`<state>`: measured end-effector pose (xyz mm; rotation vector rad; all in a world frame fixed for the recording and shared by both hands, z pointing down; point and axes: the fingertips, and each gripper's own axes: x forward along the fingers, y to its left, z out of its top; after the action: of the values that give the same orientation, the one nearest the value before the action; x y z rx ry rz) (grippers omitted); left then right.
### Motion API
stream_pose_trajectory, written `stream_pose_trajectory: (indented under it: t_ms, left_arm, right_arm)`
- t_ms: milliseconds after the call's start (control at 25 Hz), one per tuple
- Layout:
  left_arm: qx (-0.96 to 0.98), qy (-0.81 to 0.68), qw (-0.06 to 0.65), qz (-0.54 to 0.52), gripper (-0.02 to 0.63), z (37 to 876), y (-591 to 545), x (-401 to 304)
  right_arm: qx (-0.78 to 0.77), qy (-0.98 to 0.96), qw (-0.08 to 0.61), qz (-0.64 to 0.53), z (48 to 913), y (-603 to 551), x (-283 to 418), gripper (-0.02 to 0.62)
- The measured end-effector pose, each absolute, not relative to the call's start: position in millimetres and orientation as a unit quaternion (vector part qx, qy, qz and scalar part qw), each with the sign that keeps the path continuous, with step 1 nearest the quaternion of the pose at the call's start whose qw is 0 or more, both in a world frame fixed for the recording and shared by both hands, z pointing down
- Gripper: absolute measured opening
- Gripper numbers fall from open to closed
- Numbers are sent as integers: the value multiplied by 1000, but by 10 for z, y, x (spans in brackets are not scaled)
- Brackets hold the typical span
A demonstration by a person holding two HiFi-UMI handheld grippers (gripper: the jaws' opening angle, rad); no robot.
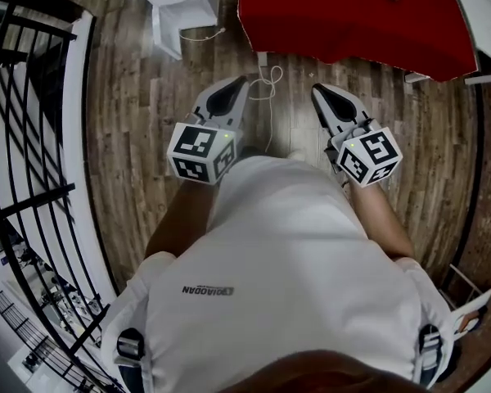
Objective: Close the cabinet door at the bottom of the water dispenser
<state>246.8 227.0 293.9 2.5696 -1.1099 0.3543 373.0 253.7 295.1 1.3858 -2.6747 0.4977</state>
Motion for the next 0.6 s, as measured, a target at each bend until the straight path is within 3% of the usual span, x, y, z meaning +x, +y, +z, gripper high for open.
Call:
stream_pose_trajectory:
  t_ms: [600]
  left_arm:
    - [881,-429,164,113,-5,2913,1874,1548]
  right_arm:
    - [410,-897,60,156,2947,2034,2775,23]
